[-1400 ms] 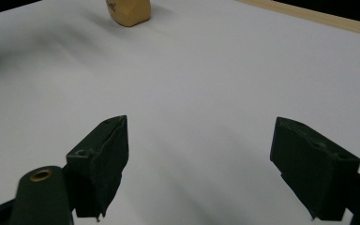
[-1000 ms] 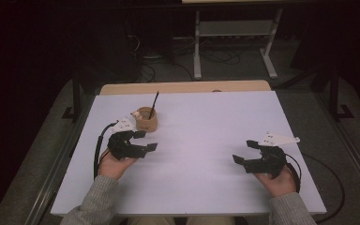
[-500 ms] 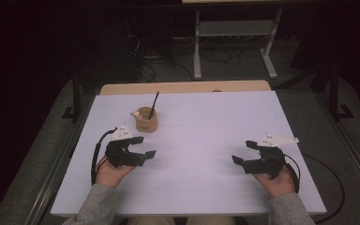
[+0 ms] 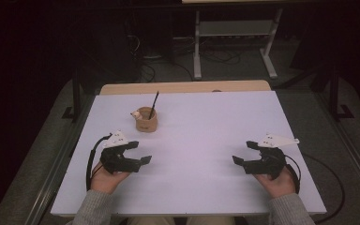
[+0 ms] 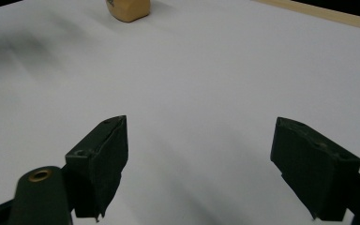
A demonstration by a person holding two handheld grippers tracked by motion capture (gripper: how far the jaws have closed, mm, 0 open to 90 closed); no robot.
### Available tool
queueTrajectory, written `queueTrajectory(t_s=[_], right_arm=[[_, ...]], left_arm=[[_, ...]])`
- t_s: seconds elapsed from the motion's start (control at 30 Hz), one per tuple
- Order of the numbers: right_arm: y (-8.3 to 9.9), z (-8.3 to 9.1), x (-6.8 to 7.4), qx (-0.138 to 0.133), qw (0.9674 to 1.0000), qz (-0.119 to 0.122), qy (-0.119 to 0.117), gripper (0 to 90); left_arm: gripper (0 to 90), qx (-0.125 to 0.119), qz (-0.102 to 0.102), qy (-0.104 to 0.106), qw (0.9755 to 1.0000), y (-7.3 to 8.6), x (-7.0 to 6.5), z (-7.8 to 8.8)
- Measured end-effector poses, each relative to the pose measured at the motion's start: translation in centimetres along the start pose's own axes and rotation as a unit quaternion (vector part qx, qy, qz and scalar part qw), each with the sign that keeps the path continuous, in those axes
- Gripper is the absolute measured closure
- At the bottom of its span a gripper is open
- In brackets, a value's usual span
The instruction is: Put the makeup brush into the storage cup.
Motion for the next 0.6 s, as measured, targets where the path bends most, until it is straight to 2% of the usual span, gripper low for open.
queueTrajectory(t_s=[0.23,0.6], right_arm=[[0.1,-0.1,0.0,0.0,1.0,0.002,0.002,17.6],[0.4,-0.2,0.1,0.002,1.0,0.0,0.003,17.2]], left_arm=[[20.1,-0.008,0.002,-0.005,1.0,0.7,-0.1,0.4],[19.1,-0.009,-0.002,-0.012,0.9999,1.4,-0.4,0.9]])
Point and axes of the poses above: each handheld gripper's, and its own axes: z roughly backward along the jaws, y roughly out of its underside, x roughly to its left, the point moved 7 cm from there along -z, roughly forward along the jaws, and after that the axes turned 11 degrees about y, right-handed, at the moved point
